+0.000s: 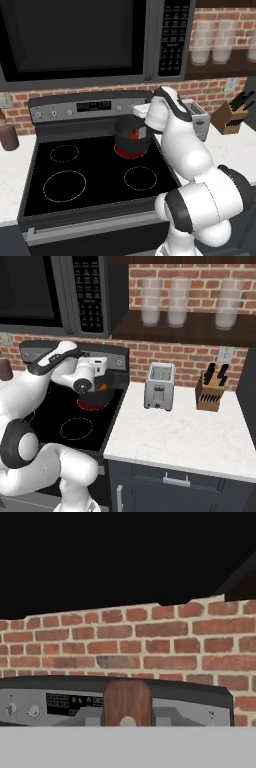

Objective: Put the bell pepper and bell pepper in the pot. Retrieve the spatula and lightly stir the vegetables in the pot.

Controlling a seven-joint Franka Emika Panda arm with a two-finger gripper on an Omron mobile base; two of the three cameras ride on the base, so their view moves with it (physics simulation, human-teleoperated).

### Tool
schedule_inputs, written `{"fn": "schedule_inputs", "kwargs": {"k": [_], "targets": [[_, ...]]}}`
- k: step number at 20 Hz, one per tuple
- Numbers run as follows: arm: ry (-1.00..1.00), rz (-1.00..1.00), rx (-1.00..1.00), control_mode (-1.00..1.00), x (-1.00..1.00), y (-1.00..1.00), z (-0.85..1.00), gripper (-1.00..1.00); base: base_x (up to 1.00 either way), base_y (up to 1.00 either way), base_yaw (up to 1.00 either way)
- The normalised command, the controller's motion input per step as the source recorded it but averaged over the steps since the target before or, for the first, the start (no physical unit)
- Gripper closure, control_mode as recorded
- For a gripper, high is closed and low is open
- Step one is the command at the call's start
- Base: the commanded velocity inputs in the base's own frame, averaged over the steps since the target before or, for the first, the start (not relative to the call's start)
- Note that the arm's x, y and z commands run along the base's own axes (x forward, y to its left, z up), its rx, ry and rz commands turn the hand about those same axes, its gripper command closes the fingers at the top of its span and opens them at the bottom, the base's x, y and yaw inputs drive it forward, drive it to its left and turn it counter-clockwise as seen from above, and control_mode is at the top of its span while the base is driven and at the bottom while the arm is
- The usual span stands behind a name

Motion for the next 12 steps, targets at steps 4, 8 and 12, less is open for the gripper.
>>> {"fn": "schedule_inputs", "kwargs": {"k": [4,8,12], "targets": [[0.0,0.0,0.0,-1.0,-0.02,-0.01,0.1,1.0,0.0,0.0,0.0],[0.0,0.0,0.0,-1.0,0.28,0.0,0.0,1.0,0.0,0.0,0.0],[-0.05,0.0,-0.01,-1.0,0.65,0.0,-0.14,1.0,0.0,0.0,0.0]]}}
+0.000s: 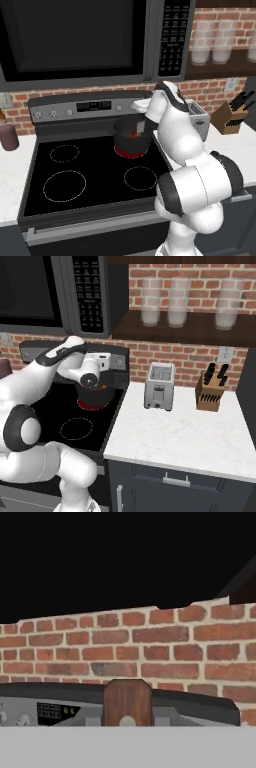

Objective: Put the bell pepper and bell pepper in the pot. Retrieve the spatula and lightly stir the vegetables in the pot.

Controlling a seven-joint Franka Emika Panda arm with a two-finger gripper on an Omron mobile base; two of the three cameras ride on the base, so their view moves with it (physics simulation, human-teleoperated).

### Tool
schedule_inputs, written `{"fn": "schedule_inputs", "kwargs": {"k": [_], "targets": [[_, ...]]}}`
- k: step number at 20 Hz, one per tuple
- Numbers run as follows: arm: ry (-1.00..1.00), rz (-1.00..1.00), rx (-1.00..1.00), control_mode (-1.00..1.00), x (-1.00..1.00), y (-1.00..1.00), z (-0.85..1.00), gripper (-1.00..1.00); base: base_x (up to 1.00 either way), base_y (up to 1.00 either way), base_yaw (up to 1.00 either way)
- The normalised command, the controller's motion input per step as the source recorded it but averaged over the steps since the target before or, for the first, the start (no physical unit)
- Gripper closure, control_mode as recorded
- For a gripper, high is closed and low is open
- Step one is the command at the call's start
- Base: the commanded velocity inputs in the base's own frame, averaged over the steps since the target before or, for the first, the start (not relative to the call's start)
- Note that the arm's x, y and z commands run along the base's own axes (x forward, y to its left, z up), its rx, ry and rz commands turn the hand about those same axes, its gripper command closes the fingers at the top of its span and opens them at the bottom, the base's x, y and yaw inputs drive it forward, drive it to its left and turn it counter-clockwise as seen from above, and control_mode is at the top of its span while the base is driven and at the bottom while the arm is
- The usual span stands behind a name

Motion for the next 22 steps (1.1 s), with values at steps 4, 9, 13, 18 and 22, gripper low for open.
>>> {"fn": "schedule_inputs", "kwargs": {"k": [4,9,13,18,22], "targets": [[-0.09,0.0,-0.04,-1.0,0.51,0.0,-0.47,1.0,0.0,0.0,0.0],[-0.06,0.0,-0.08,-1.0,0.02,-0.01,-0.85,1.0,0.0,0.0,0.0],[0.0,0.0,-0.06,-1.0,-0.03,0.0,-0.81,1.0,0.0,0.0,0.0],[0.0,0.0,0.0,-1.0,0.0,0.16,-0.35,1.0,0.0,0.0,0.0],[0.0,0.03,0.1,-1.0,0.21,0.38,0.02,1.0,0.0,0.0,0.0]]}}
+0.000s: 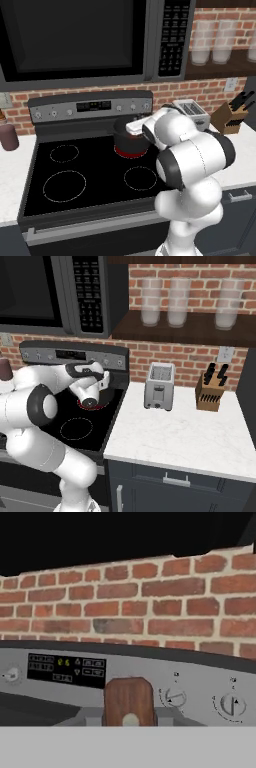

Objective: Put the bell pepper and bell pepper in the pot. Retrieve the spatula and lightly stir the vegetables in the pot.

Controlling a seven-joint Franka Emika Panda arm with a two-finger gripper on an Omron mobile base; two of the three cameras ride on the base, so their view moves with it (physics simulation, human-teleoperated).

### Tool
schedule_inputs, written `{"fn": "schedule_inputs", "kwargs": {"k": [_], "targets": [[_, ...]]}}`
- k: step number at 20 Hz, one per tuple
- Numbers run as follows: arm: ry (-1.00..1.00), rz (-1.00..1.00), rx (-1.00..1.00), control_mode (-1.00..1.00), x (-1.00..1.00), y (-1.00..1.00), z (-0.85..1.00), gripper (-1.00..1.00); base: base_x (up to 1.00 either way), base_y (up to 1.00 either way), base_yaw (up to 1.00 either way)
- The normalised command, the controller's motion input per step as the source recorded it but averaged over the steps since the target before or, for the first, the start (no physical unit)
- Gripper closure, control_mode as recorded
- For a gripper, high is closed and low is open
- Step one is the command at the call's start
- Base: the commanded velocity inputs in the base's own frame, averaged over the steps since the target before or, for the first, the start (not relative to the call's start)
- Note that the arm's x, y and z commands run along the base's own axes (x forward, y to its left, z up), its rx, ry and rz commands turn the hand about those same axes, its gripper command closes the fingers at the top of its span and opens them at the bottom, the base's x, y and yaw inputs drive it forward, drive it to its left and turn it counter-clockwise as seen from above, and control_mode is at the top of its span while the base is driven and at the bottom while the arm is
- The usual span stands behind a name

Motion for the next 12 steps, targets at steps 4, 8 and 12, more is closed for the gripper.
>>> {"fn": "schedule_inputs", "kwargs": {"k": [4,8,12], "targets": [[-0.02,0.02,0.08,-1.0,0.73,0.22,0.04,1.0,0.0,0.0,0.0],[0.0,0.01,0.05,-1.0,0.71,0.04,0.0,1.0,0.0,0.0,0.0],[-0.03,0.03,0.0,-1.0,0.11,0.01,0.0,1.0,0.0,0.0,0.0]]}}
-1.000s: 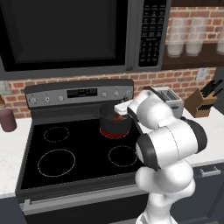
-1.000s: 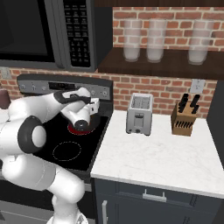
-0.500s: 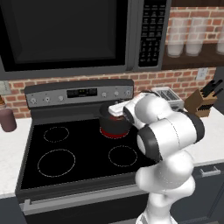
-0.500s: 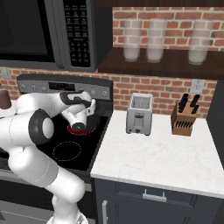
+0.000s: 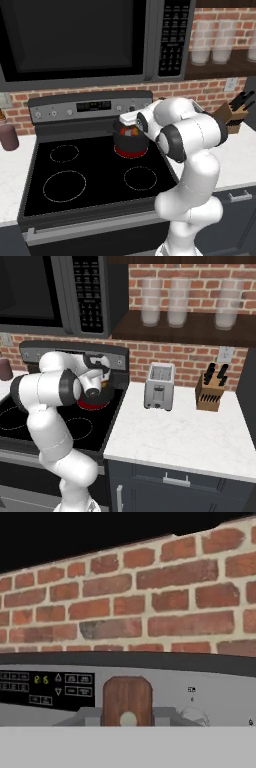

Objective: Put the bell pepper and bell pepper in the pot. Retrieve the spatula and lightly stir the vegetables in the pot.

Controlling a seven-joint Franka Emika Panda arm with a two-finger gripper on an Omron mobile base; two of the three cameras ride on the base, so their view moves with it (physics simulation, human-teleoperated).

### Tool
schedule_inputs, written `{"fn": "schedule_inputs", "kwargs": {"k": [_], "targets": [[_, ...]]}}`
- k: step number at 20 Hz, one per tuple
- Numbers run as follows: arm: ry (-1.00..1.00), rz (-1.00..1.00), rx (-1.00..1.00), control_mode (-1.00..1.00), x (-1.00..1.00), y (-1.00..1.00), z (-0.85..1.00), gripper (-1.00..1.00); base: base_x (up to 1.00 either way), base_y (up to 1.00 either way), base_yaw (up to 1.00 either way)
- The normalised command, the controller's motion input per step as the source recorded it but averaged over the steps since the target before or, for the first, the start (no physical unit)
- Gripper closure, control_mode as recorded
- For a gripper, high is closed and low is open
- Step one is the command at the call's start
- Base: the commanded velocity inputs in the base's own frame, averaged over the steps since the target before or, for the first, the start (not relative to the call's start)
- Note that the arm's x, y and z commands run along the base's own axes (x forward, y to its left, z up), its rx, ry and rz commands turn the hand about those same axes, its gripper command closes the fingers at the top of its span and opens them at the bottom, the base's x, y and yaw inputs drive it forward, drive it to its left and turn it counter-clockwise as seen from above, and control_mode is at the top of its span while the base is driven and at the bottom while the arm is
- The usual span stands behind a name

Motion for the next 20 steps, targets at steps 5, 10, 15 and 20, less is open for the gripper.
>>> {"fn": "schedule_inputs", "kwargs": {"k": [5,10,15,20], "targets": [[-0.17,0.02,0.0,-1.0,-0.54,0.03,0.45,1.0,0.0,0.0,0.0],[-0.14,0.0,0.0,-1.0,-0.48,0.0,0.74,1.0,0.0,0.0,0.0],[-0.02,0.0,0.0,-1.0,0.33,0.0,0.16,1.0,0.0,0.0,0.0],[0.0,0.0,0.0,-1.0,0.6,0.0,-0.14,1.0,0.0,0.0,0.0]]}}
